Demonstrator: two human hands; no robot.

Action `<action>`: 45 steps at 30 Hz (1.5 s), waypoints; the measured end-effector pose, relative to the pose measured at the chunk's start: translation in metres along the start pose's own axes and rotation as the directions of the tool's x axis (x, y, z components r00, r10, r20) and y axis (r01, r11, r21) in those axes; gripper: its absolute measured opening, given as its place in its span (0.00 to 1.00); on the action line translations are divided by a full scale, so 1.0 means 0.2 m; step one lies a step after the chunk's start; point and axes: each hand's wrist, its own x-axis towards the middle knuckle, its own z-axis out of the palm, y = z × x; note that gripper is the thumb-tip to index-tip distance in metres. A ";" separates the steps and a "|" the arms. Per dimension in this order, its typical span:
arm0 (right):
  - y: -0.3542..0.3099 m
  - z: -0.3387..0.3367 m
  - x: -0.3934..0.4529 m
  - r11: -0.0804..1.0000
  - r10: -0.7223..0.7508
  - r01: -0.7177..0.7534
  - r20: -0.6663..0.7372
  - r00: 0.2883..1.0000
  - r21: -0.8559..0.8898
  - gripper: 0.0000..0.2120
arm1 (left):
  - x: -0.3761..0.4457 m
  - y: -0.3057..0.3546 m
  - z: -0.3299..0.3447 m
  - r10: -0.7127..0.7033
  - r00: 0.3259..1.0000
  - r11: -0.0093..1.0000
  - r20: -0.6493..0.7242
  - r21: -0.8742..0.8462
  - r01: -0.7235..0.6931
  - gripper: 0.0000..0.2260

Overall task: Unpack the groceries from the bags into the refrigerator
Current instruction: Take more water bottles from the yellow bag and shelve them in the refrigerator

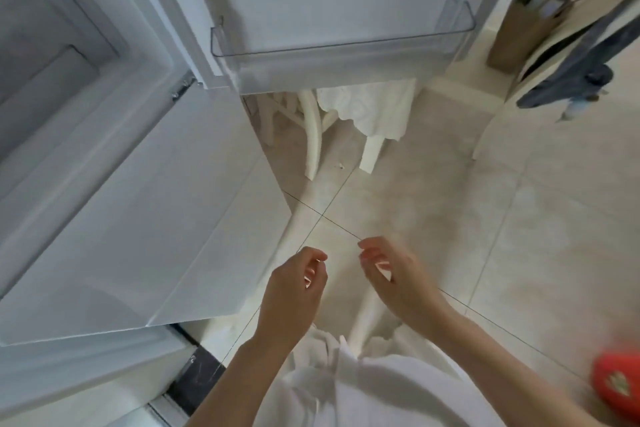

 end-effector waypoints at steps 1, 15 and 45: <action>0.07 -0.06 -0.04 1.000 0.024 -0.024 -0.010 1.000 0.004 0.09 | 0.02 0.04 0.07 0.020 1.000 0.999 0.020 0.027 -0.020 0.05; 0.88 -1.05 -0.22 0.968 0.229 -0.230 -0.019 0.973 -0.100 0.16 | 0.25 0.79 1.07 0.136 0.965 0.964 0.225 0.196 -0.181 0.08; 1.17 -2.22 1.74 0.964 0.038 -0.021 0.060 0.997 -0.264 0.15 | 2.16 1.69 1.49 0.068 0.977 0.972 0.201 0.210 -0.110 0.08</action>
